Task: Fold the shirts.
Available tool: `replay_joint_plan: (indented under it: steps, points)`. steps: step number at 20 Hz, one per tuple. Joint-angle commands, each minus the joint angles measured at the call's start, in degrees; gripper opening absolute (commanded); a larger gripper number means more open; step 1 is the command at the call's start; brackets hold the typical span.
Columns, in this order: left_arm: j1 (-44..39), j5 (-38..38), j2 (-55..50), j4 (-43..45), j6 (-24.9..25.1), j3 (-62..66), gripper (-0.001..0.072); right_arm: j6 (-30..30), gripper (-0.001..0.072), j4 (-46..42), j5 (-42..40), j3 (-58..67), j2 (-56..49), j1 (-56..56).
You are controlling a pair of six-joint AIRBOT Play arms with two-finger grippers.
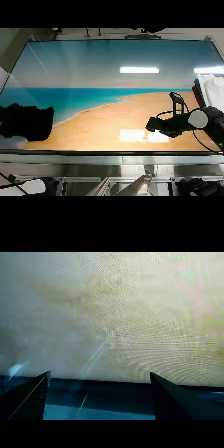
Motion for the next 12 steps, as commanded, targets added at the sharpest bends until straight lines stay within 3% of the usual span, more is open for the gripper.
replay_joint_plan:
  steps: [1, 2, 3, 4, 8, 12]
  points:
    - [-8.57, -7.72, 4.33, -22.36, 4.74, 8.02, 0.0016, -3.37, 0.0679, 0.57, 0.07, 0.15, -0.02, 0.04]
    - [-12.46, -7.56, 6.49, -29.2, 6.01, 9.44, 0.0016, -4.33, 0.0492, 0.63, 0.09, 0.2, 0.11, 0.04]
    - [-17.11, -6.62, 8.59, -35.78, 7.02, 10.58, 0.0017, -4.46, 0.0221, 0.81, 0.07, 0.2, 0.33, 0.04]
    - [-21.62, -5.51, 10.03, -39.69, 7.76, 11.5, 0.0017, -4.48, 0.0028, 0.76, 0.07, 0.2, 0.57, 0.04]
    - [-40.87, -2.54, 11.56, -40.94, 7.76, 12.33, 0.0018, -6.64, 0.0018, 0.76, 0.11, 0.2, 1.33, 0.0]
    - [-51.47, 1.2, 5.44, -37.48, 6.62, 12.33, 0.0018, -7.76, 0.0017, 0.72, 0.09, 0.2, 2.32, 0.0]
